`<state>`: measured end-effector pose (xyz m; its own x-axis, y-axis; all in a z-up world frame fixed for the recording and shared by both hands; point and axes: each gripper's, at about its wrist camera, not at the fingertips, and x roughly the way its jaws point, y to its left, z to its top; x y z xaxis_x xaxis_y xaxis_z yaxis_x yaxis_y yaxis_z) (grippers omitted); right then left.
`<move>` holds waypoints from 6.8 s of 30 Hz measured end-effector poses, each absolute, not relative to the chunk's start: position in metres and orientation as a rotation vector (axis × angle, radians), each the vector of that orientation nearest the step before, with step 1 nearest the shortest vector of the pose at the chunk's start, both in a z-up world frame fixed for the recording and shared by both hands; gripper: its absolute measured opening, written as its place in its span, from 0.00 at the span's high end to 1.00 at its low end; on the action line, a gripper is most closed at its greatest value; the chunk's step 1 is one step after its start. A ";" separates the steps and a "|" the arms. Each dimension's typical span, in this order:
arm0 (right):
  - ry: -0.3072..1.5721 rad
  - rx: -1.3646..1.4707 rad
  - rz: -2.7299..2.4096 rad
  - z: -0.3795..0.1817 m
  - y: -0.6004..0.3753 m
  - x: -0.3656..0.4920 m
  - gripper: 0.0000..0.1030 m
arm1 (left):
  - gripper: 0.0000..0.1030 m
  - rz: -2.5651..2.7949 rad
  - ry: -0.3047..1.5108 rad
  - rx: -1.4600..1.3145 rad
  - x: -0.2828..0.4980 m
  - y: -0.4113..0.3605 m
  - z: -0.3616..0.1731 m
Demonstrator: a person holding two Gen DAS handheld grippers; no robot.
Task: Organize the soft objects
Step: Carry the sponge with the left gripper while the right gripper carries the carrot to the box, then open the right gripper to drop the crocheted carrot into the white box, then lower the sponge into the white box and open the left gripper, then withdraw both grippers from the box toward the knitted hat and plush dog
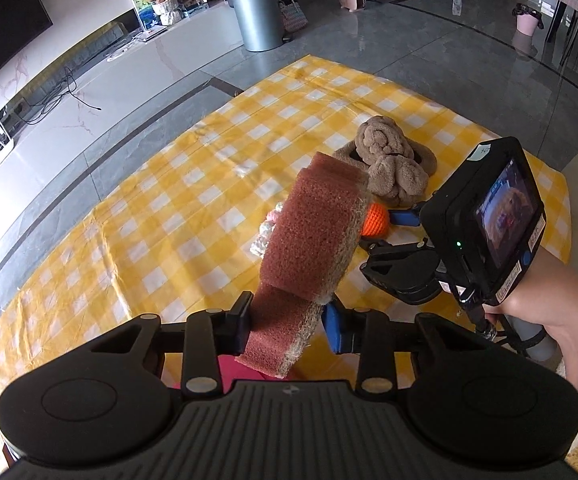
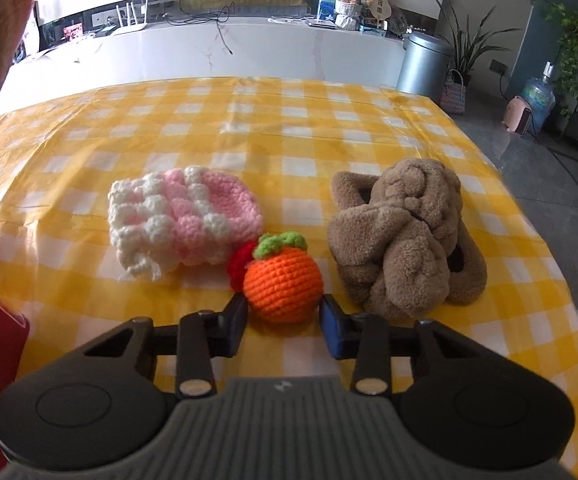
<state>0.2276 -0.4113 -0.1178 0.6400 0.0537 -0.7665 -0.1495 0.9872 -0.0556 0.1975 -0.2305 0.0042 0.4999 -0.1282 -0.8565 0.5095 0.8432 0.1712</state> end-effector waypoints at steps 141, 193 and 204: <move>0.628 0.368 0.683 0.013 -0.321 0.169 0.41 | 0.64 -0.251 1.339 -0.622 0.205 0.059 -0.084; 0.639 0.283 0.754 0.014 -0.299 0.161 0.41 | 0.98 -0.083 1.106 0.068 0.204 -0.025 -0.068; 0.613 0.331 0.699 0.017 -0.319 0.158 0.41 | 0.76 0.017 1.096 0.033 0.187 -0.011 -0.046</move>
